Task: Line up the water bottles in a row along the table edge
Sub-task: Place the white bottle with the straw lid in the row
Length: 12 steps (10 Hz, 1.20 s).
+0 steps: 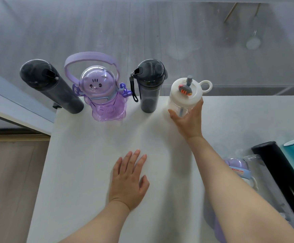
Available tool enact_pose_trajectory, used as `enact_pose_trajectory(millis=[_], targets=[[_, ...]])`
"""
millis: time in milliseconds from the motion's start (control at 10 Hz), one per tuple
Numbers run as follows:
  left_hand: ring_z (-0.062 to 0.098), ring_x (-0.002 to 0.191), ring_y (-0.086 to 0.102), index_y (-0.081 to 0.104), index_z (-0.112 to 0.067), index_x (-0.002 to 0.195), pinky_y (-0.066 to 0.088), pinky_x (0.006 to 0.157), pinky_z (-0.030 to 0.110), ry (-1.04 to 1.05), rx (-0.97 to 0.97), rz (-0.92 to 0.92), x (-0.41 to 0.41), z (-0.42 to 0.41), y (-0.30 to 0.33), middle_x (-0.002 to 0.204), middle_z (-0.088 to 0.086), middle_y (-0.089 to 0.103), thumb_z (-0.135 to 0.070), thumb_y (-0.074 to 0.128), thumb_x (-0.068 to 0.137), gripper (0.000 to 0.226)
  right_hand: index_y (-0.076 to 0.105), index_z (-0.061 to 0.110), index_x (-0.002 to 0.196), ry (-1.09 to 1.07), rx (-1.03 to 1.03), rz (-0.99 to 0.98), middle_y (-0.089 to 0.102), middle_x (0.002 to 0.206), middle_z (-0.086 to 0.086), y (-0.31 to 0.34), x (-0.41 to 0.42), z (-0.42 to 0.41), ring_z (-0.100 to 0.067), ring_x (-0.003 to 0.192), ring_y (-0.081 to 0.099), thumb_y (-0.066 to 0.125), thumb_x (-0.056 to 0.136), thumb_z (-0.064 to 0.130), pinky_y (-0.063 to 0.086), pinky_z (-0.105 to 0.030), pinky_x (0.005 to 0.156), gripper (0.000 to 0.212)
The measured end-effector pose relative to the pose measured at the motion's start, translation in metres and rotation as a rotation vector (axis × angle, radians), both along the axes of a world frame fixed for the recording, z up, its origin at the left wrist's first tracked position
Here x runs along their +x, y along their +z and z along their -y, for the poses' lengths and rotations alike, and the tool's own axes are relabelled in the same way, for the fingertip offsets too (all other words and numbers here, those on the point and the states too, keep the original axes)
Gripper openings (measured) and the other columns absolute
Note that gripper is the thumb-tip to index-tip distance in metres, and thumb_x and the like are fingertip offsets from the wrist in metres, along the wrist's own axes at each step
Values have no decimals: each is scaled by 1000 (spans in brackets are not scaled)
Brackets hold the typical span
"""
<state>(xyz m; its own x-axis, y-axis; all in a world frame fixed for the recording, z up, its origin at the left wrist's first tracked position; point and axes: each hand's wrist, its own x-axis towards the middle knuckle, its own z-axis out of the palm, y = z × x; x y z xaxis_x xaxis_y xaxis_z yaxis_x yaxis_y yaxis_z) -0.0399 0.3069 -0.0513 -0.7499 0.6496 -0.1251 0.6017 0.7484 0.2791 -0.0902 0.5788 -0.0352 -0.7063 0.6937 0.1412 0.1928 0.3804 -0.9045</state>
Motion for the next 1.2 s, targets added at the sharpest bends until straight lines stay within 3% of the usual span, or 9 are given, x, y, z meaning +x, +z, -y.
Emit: enact_pose_trajectory(millis=[300, 500, 600, 700, 800, 1000, 1200], targets=[[22, 139, 32, 42, -24, 142, 21, 112, 46, -7, 4, -5, 0, 0, 1, 151, 1, 39, -36, 44, 79, 64, 29, -1, 142, -10, 22, -7, 41, 139, -8, 0, -14, -7, -1, 119, 40, 86, 69, 12, 29, -2, 99, 93], [21, 140, 30, 42, -24, 142, 21, 112, 46, -11, 8, -9, 1, 1, -2, 152, 1, 37, -37, 43, 80, 64, 29, 5, 142, -2, 0, 56, 41, 138, -3, 7, -12, -5, -6, 121, 41, 87, 68, 22, 31, -4, 100, 95], [21, 141, 29, 40, -25, 143, 19, 113, 46, -8, 12, -10, 1, 1, -3, 152, 1, 37, -37, 42, 80, 64, 29, 10, 144, 46, 1, 140, 39, 140, -2, 11, -1, -6, -13, 129, 39, 88, 65, 33, 33, -19, 106, 101], [20, 141, 28, 40, -25, 143, 17, 114, 45, -3, -1, -13, 1, 1, -3, 152, 0, 36, -37, 41, 80, 64, 15, 11, 152, 41, -18, 268, 25, 156, -4, 18, 17, -12, -17, 144, 24, 82, 70, 47, 27, -31, 116, 112], [19, 142, 27, 37, -26, 144, 16, 115, 44, -2, 1, -6, 2, 1, -5, 153, -1, 34, -37, 40, 81, 64, 9, 12, 155, 1, -21, 374, 16, 162, -3, 32, 41, -15, -17, 148, 19, 73, 80, 48, 24, -33, 117, 105], [18, 142, 25, 36, -27, 144, 14, 115, 43, 2, -9, -30, 3, 2, -6, 153, 0, 34, -38, 38, 82, 63, 14, 10, 154, 33, 139, 502, 20, 160, -5, 61, 106, 4, -19, 147, 18, 63, 91, 33, 18, -28, 116, 83], [20, 142, 24, 34, -26, 145, 12, 116, 43, 7, -46, -52, 5, 1, -7, 154, 0, 32, -41, 34, 85, 62, 43, 4, 138, 162, 623, 576, 49, 139, -20, 59, 190, 36, -38, 127, 49, 71, 78, 15, 29, -45, 111, 67]])
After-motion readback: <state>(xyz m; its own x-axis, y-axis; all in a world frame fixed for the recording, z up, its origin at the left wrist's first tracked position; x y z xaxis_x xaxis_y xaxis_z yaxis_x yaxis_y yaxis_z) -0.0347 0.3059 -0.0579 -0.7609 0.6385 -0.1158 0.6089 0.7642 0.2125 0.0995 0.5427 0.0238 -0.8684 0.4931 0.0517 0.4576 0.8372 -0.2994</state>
